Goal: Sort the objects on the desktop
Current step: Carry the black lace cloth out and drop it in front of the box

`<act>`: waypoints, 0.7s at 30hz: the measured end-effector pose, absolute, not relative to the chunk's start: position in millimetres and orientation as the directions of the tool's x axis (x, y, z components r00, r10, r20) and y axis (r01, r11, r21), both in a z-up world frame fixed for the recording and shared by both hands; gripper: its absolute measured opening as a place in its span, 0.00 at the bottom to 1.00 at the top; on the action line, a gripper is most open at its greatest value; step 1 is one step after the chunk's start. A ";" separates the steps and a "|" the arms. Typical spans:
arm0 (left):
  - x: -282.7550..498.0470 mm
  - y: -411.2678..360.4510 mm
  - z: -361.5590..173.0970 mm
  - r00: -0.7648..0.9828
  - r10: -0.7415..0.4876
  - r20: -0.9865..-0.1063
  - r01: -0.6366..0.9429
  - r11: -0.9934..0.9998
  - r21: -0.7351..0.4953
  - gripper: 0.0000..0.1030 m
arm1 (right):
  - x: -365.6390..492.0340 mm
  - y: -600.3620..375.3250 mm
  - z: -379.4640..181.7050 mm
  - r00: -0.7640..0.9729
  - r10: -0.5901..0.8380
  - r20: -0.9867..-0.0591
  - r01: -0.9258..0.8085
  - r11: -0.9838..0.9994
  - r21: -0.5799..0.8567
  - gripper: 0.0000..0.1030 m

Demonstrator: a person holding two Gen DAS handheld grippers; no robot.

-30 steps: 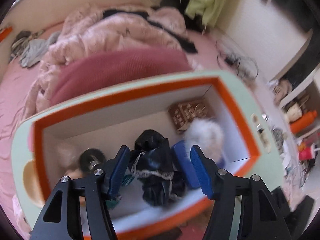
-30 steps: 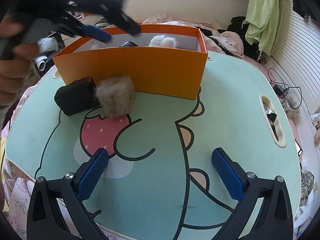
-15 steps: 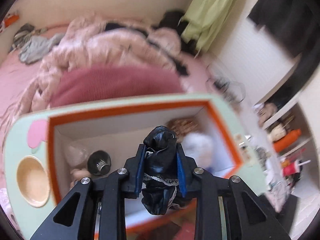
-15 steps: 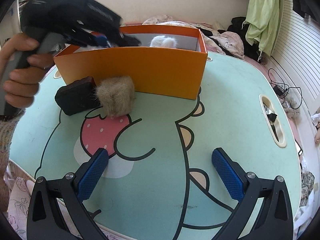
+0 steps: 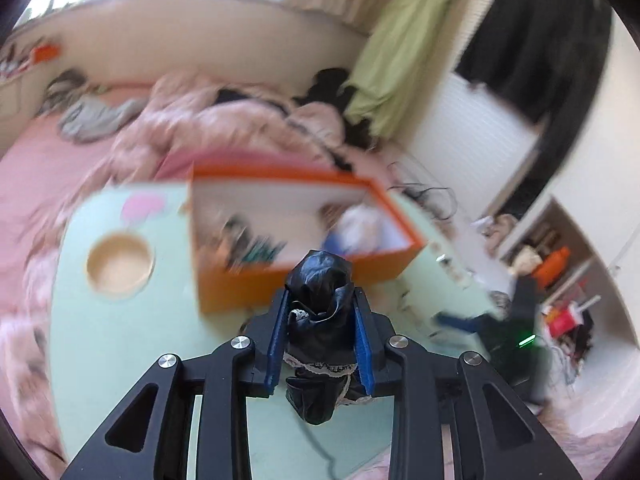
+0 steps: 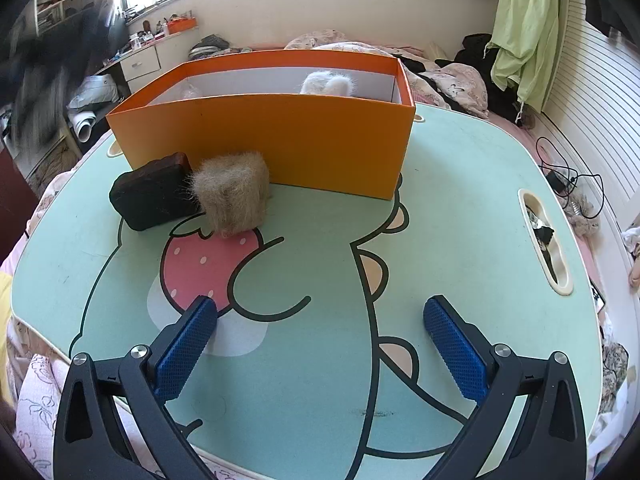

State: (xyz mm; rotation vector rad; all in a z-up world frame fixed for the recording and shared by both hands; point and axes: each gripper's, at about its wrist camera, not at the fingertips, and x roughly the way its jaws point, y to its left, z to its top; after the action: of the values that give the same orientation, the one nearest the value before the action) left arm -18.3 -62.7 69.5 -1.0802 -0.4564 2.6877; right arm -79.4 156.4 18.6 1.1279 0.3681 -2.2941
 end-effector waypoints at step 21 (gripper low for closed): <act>23.6 -12.2 0.3 -0.705 0.079 -0.705 -0.026 -0.996 -0.085 0.99 | -81.4 157.6 18.3 -0.495 -0.357 -0.792 0.587 -0.809 -0.002 1.00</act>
State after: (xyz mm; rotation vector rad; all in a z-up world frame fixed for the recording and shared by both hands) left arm 23.6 -12.2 0.3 -1.1821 -0.1065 2.8473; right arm -81.4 157.6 18.3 1.1265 0.3684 -2.2930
